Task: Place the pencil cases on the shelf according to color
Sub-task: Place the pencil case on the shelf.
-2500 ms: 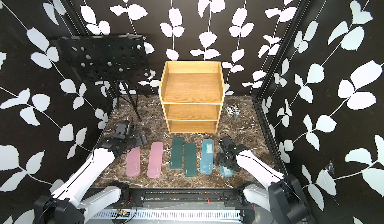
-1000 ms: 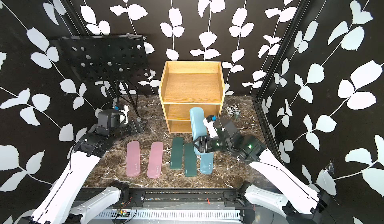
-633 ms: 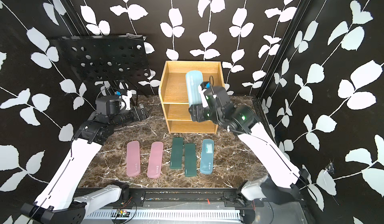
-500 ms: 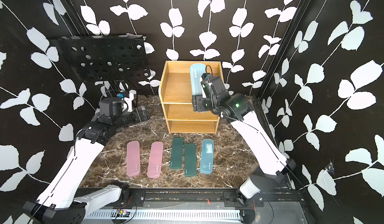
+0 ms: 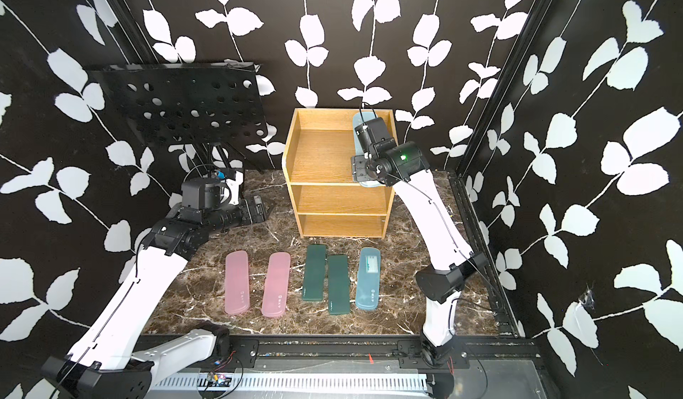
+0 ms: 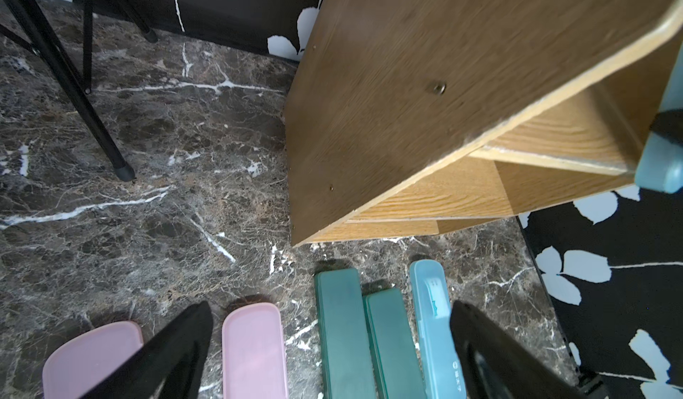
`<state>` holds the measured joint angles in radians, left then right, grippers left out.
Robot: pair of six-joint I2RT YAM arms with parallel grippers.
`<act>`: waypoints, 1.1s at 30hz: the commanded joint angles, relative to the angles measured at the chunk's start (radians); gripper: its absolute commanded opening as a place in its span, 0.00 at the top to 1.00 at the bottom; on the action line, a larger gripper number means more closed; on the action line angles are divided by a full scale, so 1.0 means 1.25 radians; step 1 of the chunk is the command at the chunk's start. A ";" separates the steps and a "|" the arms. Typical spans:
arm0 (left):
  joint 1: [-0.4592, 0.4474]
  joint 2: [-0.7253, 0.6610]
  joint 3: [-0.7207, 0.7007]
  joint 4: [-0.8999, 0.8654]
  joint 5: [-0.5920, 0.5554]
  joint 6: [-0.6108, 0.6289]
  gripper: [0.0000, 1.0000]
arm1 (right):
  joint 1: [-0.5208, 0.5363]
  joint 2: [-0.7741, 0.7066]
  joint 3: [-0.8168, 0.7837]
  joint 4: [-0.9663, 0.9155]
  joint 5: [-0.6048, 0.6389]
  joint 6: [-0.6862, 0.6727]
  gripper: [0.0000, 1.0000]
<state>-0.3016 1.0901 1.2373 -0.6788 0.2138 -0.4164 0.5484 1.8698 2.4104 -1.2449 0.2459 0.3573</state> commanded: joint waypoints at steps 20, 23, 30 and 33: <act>-0.003 -0.042 -0.130 -0.021 -0.046 0.118 0.01 | 0.015 -0.003 -0.006 0.272 0.003 -0.011 0.16; -0.003 -0.045 -0.152 0.000 -0.036 0.126 0.01 | 0.015 0.016 0.047 0.237 0.028 -0.011 0.14; -0.003 -0.050 -0.186 0.020 -0.044 0.157 0.01 | 0.016 0.045 0.112 0.209 0.061 -0.038 0.10; -0.003 -0.062 -0.208 0.031 -0.051 0.164 0.01 | 0.016 0.046 0.137 0.209 0.050 -0.061 0.09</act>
<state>-0.3016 1.0473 1.0031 -0.6674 0.1631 -0.2405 0.5671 1.9167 2.5301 -1.0000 0.2890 0.3183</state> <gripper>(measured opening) 0.990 0.908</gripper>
